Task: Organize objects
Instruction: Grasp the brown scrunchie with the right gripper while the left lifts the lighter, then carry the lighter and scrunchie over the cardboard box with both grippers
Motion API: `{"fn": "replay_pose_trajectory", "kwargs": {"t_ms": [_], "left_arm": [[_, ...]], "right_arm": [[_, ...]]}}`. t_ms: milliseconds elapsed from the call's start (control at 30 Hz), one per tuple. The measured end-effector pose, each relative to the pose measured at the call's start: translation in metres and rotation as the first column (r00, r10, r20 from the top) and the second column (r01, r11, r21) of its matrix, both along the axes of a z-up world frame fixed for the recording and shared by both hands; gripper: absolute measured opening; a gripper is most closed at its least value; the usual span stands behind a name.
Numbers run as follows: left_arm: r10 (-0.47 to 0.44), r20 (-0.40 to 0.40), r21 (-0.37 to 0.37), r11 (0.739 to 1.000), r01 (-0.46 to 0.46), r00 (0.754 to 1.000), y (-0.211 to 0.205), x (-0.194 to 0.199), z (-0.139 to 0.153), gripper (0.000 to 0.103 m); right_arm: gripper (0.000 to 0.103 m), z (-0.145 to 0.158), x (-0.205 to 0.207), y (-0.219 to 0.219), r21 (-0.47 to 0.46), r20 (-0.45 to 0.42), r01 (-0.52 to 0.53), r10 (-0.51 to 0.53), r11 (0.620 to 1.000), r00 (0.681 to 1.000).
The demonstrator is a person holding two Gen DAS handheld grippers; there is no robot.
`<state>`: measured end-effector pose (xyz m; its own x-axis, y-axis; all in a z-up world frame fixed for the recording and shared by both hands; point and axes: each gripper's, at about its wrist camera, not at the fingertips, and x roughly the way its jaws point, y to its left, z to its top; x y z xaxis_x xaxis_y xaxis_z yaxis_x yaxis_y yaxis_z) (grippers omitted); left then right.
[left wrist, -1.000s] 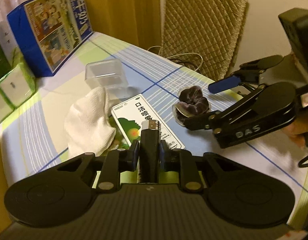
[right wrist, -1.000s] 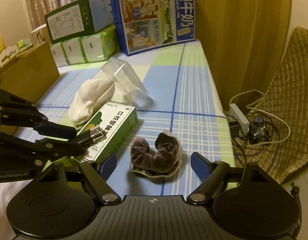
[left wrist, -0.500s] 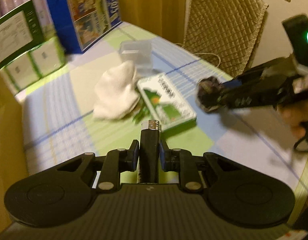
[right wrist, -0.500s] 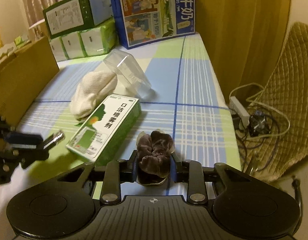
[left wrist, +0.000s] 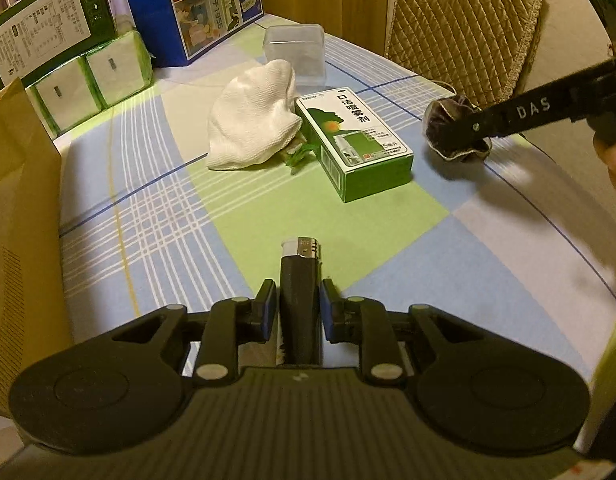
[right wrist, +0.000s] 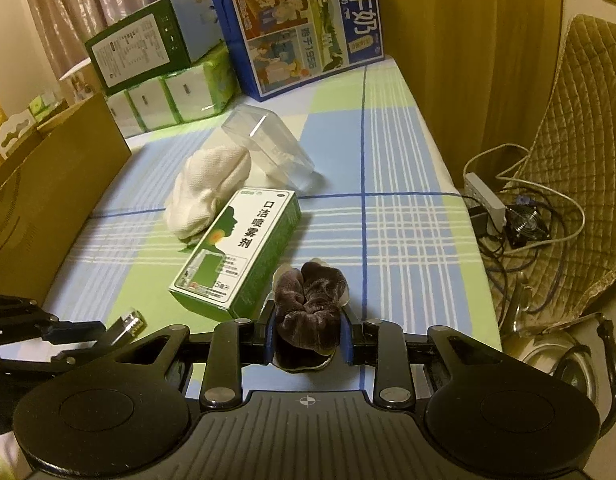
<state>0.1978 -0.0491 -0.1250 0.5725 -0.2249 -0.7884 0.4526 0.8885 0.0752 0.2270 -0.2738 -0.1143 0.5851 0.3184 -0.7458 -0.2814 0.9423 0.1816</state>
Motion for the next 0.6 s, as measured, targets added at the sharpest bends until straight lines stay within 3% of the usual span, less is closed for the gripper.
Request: {"fn": "replay_pose_trajectory", "kwargs": {"t_ms": [367,600], "left_arm": [[0.019,-0.004,-0.018,1.000,-0.019,1.000,0.003,-0.004,0.003,0.018],[0.061,0.007,-0.047,0.997,-0.061,0.998,0.011,-0.017,0.022,0.018]], "right_arm": [[0.027,0.018,-0.006,0.009,-0.001,0.024,-0.012,0.012,1.000,1.000],[0.027,0.044,-0.014,0.019,0.004,0.044,-0.015,0.015,1.000,0.999]]}}
